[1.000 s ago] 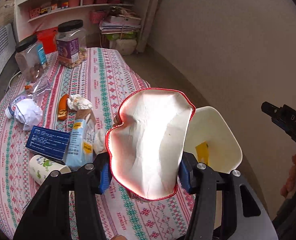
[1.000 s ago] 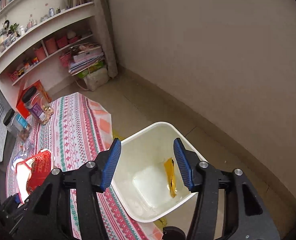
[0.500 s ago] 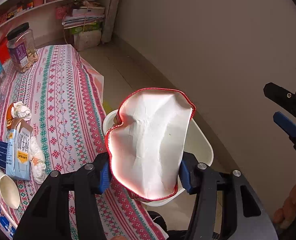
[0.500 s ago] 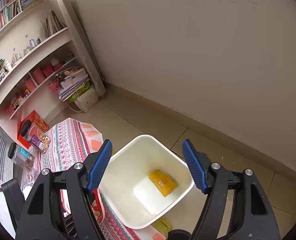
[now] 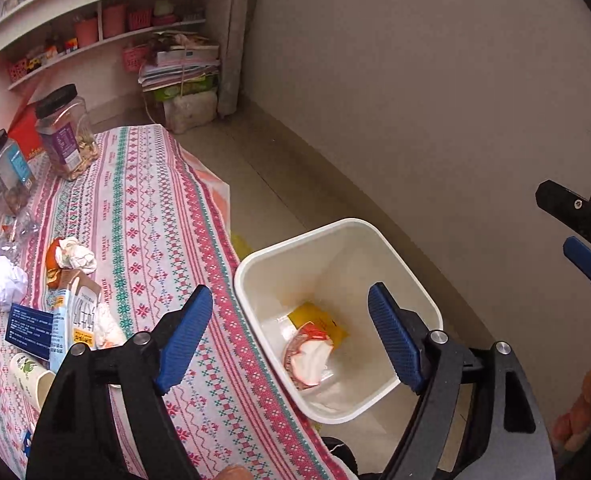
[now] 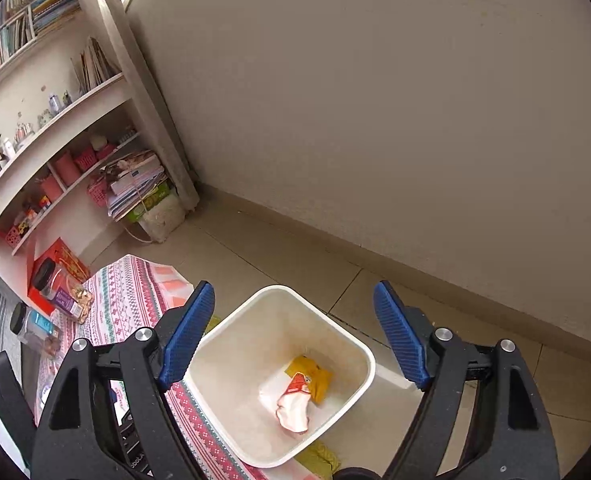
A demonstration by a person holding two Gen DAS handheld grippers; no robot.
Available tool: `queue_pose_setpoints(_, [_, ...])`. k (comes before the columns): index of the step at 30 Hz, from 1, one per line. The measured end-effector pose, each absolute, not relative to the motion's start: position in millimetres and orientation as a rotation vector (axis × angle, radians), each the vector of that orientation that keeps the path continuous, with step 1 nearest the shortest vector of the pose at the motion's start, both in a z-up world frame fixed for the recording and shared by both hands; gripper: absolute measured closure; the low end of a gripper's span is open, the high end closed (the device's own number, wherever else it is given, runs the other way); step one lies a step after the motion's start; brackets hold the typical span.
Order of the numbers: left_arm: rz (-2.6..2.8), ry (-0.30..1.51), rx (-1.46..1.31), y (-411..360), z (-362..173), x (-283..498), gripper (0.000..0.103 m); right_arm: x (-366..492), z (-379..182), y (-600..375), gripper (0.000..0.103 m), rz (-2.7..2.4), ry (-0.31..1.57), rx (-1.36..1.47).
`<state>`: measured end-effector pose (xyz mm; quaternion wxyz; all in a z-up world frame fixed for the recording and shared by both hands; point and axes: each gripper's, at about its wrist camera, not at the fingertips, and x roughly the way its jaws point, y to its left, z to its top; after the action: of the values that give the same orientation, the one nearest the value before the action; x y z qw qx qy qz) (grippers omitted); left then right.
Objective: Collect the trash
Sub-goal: 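Carry the red noodle cup over the white bin and release it with the left gripper, then grasp the blue biscuit box with the left gripper while the right gripper grasps the white paper cup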
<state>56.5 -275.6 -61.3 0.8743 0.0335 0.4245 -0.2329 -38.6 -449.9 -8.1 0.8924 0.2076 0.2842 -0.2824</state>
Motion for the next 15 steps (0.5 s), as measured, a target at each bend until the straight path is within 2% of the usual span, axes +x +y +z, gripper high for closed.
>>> queue_pose_setpoints(2, [-0.431,0.863,0.094,-265,-59,52,0.023,-39,-7,-440,0.009,-0.59,0.576,0.397])
queue_pose_setpoints(3, [-0.414,0.854,0.102,-260,-58,50,0.022,-39,-6,-436,0.007,-0.595,0.569,0.381])
queue_pose_setpoints(5, [-0.375,0.84,0.115,-249,-57,46,0.017,-38,-6,-428,0.007,-0.592,0.574,0.346])
queue_pose_setpoints(15, [-0.208,0.844,0.121,-193,-61,27,0.013,-25,-20,-380,0.007,-0.492,0.656,0.248])
